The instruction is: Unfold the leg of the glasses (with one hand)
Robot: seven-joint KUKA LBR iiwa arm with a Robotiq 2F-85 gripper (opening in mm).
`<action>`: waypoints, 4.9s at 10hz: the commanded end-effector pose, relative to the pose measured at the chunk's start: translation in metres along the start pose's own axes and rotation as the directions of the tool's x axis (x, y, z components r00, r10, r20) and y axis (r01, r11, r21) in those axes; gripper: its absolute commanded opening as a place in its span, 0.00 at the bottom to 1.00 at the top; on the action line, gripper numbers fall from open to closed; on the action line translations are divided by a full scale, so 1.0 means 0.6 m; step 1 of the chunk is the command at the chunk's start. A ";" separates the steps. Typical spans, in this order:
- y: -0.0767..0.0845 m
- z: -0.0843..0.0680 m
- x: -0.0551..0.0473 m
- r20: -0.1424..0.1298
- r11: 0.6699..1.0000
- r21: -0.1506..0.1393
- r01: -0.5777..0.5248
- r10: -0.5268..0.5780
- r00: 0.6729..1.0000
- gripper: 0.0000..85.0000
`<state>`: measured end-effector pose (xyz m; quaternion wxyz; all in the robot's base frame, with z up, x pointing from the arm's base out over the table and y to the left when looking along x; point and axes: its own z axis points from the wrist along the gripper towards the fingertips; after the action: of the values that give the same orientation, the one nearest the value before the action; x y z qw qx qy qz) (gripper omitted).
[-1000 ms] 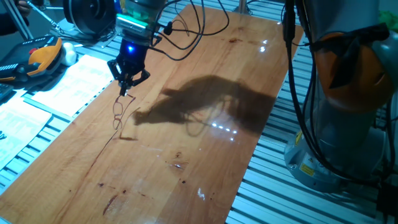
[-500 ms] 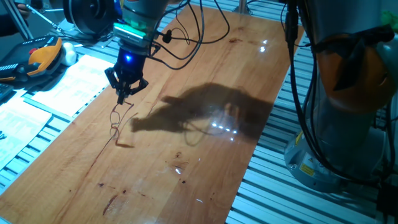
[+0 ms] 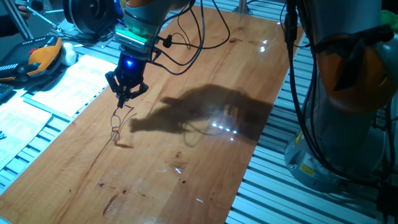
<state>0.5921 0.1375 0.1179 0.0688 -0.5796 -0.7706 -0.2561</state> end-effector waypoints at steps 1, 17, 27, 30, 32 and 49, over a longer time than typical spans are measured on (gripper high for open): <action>0.000 0.002 -0.001 0.003 1.000 0.001 0.004 -0.004 1.000 0.00; 0.004 0.002 -0.028 0.077 0.988 0.120 0.101 -0.110 0.991 0.80; 0.009 -0.029 -0.082 0.088 0.964 0.191 0.186 -0.206 0.975 0.80; -0.003 -0.049 -0.082 0.083 0.956 0.199 0.214 -0.234 0.969 0.60; -0.008 -0.063 -0.079 0.083 0.950 0.215 0.227 -0.250 0.965 0.20; -0.097 -0.062 -0.073 0.128 0.915 0.236 0.327 -0.363 0.923 0.00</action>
<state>0.5447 0.0710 0.1137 0.0175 -0.4430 -0.8867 -0.1313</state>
